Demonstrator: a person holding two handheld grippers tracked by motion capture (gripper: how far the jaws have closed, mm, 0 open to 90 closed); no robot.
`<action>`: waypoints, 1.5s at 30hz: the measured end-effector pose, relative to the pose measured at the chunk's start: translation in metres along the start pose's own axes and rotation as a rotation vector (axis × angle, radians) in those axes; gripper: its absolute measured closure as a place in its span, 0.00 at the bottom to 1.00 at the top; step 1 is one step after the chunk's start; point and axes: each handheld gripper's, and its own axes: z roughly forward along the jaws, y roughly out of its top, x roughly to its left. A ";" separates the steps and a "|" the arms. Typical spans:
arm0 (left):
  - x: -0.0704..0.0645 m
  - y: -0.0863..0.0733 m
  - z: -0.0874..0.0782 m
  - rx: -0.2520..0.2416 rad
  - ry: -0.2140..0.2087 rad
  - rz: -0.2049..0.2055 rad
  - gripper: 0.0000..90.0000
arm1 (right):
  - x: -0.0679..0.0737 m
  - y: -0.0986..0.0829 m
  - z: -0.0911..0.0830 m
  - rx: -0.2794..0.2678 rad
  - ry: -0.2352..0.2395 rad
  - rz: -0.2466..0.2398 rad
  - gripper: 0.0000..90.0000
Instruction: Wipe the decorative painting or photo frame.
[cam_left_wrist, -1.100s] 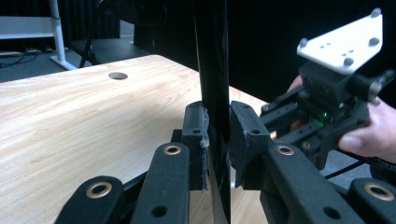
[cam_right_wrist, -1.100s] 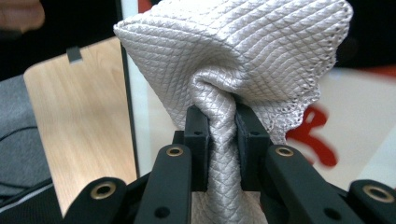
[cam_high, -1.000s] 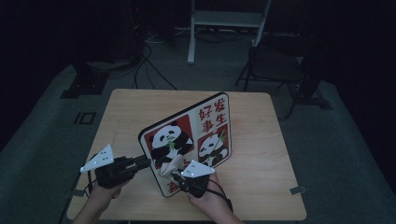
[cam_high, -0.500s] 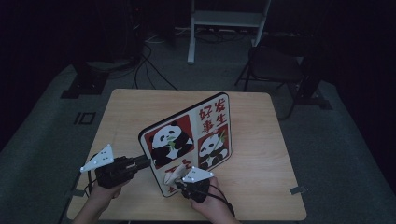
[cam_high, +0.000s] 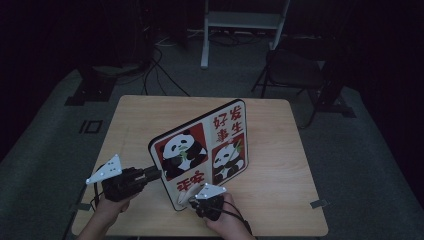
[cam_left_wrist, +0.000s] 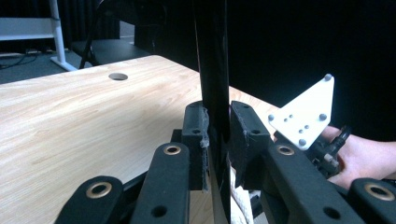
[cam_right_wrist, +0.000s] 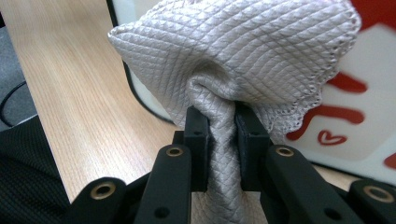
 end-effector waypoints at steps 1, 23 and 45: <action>0.000 0.000 0.000 0.000 0.000 0.000 0.87 | 0.000 0.000 0.000 0.000 0.000 0.000 0.86; 0.005 0.006 -0.013 -0.050 0.037 -0.001 0.84 | 0.004 0.044 -0.048 -0.176 0.036 -0.002 0.86; 0.012 0.004 0.005 -0.020 0.094 -0.029 0.84 | 0.021 0.182 -0.110 -0.550 -0.002 -0.102 0.86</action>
